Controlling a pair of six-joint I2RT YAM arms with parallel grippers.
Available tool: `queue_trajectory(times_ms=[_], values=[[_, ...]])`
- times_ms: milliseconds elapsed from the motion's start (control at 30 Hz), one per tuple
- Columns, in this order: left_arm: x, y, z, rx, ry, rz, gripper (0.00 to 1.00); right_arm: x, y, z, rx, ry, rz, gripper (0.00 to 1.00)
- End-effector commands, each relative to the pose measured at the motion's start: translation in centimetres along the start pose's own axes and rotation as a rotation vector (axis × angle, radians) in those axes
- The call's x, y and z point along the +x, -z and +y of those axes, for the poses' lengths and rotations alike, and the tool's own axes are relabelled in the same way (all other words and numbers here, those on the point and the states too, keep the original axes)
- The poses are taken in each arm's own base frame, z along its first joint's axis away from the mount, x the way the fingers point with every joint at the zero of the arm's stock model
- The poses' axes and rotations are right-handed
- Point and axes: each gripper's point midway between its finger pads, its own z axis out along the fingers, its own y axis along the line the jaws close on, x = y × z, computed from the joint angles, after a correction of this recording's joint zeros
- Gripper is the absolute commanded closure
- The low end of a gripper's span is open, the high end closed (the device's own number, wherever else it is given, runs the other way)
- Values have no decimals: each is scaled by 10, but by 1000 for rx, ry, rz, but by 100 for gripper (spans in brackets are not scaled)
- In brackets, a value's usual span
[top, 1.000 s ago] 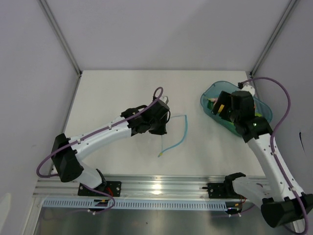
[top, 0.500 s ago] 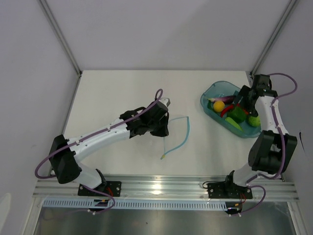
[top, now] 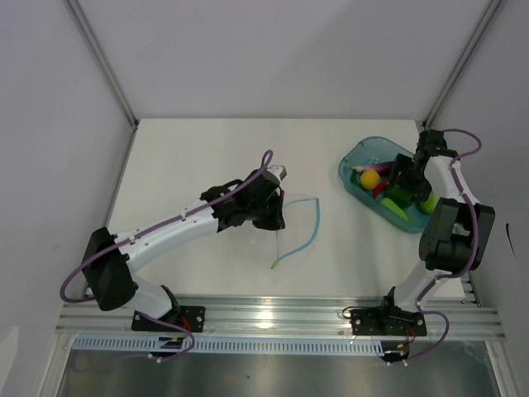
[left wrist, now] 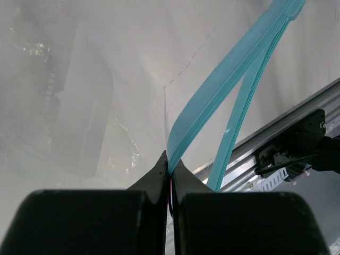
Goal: Place the food in the zip-top bag and seal the zipper
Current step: Pick up the fake vegetable from the bin.
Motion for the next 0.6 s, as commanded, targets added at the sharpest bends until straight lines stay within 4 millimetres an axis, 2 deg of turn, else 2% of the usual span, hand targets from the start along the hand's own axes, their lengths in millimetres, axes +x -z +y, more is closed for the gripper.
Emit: queue_trajectory(times_ms=[0,167,267,567], values=[[-10,6,-10,60,-17,-27,100,16,-13,0,-8,27,49,22],[-8,2,-11,66,-18,-13,100,34,-29,-2,25,52,100,22],[-7,0,-9,60,-18,-4,99,43,-36,-13,102,68,122,20],[-4,-4,-8,60,-15,16,99,53,-54,-28,187,100,143,18]])
